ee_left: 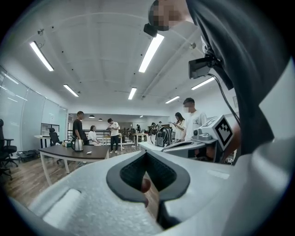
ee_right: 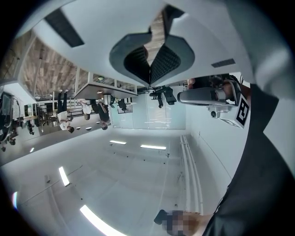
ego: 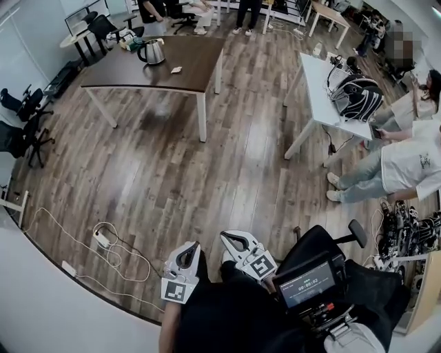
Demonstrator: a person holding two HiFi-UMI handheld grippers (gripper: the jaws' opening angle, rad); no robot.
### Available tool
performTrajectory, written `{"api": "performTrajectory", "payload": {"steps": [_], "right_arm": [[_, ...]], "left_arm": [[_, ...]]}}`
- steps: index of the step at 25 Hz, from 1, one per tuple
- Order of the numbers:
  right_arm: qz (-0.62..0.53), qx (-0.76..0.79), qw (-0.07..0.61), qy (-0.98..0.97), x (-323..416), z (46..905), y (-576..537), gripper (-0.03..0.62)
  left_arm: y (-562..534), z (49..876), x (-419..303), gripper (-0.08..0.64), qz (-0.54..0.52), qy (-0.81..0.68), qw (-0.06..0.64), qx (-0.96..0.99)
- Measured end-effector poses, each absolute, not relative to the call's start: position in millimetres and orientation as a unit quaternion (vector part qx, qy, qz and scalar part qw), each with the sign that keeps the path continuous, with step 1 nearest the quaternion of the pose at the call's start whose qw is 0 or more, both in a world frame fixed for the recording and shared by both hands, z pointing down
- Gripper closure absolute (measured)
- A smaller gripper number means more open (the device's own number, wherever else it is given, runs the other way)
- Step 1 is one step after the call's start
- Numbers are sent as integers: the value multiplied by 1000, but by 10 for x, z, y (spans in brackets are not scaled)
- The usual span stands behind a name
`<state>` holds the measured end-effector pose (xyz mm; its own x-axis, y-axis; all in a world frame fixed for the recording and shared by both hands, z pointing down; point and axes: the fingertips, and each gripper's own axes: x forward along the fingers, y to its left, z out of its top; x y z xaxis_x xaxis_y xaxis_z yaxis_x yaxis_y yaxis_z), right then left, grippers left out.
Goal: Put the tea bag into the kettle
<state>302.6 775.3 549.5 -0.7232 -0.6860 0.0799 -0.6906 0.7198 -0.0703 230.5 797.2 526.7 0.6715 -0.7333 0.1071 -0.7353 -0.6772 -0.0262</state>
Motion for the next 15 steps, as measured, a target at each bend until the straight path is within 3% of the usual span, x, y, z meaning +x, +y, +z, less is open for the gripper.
{"api": "performTrajectory", "payload": {"steps": [15], "right_arm": [[23, 427, 54, -902, 1973, 5247, 6309, 587]], "left_arm": [[6379, 5027, 1291, 559, 5, -308, -15, 951]]}}
